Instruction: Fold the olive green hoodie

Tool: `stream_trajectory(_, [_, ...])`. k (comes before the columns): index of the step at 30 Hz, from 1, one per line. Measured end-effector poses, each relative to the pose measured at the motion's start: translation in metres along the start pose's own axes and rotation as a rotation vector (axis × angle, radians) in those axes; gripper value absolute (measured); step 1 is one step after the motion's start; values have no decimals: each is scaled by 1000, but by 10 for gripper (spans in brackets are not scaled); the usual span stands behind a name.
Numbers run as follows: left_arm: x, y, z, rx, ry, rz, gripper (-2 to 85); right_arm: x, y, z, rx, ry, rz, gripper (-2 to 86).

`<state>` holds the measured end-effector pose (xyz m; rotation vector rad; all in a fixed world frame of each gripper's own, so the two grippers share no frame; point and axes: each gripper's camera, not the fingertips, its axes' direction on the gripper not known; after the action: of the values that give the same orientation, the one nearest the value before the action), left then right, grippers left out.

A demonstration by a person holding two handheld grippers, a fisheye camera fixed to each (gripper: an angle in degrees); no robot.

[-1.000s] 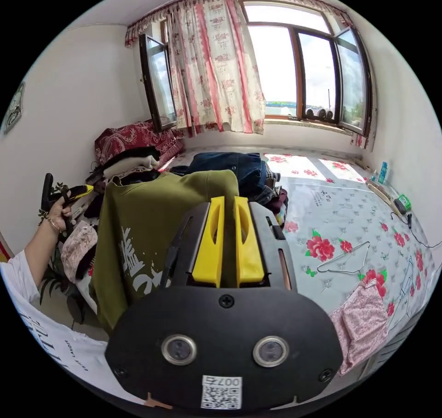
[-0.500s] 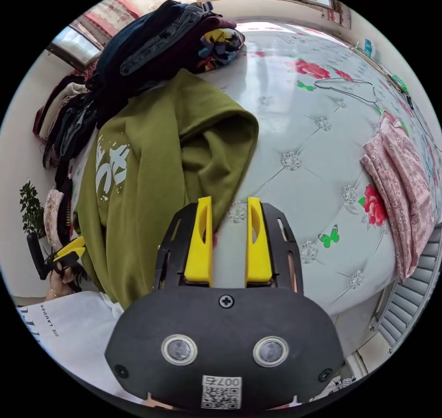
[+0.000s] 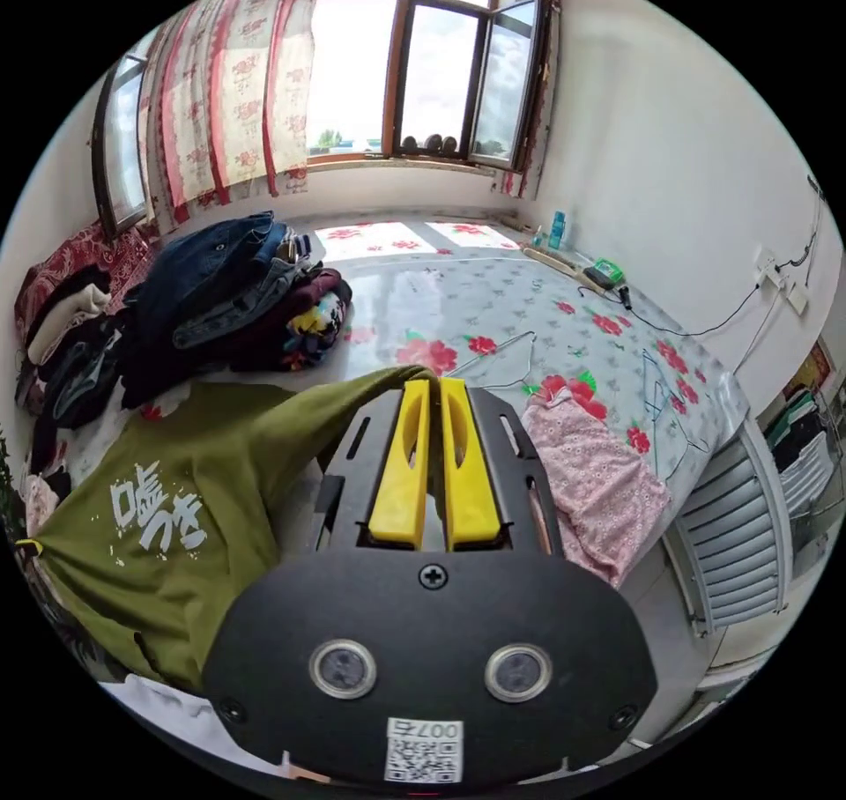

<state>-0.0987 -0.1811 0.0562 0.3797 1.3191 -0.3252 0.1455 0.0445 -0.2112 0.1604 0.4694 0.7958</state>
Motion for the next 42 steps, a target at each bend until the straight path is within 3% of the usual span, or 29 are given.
stream_trajectory(4, [-78, 5, -80, 234, -338, -195, -9, 17, 1, 3, -127, 52, 33, 16])
stream_trajectory(7, [-102, 18, -72, 260, -225, -289, -8, 0, 53, 0, -171, -116, -14, 27])
stream_trajectory(11, [-64, 80, -17, 226, -202, -257, 8, -20, 151, -5, -316, -497, -18, 46])
stream_trajectory(13, [-38, 122, 2, 222, -205, -258, 34, -25, 187, -8, -397, -569, -43, 53])
stream_trajectory(17, [31, 204, 37, 203, -219, -257, 80, -24, 236, -12, -553, -613, -166, 72])
stream_trajectory(20, [61, 234, 43, 312, -134, -290, 95, -23, 255, -17, -569, -618, -272, 82])
stream_trajectory(25, [81, 210, 83, 190, -148, -253, 128, -29, 284, -14, -600, -735, -293, 93])
stream_trajectory(29, [91, 190, 94, 107, -303, -302, 86, -52, 314, -4, -665, -720, -363, 68])
stream_trajectory(32, [91, 195, 73, 116, -237, -280, 55, -45, 319, -1, -627, -626, -367, 22])
stream_trajectory(42, [69, 217, -72, 102, 116, -141, 43, 41, 304, -17, -547, -746, -286, -1])
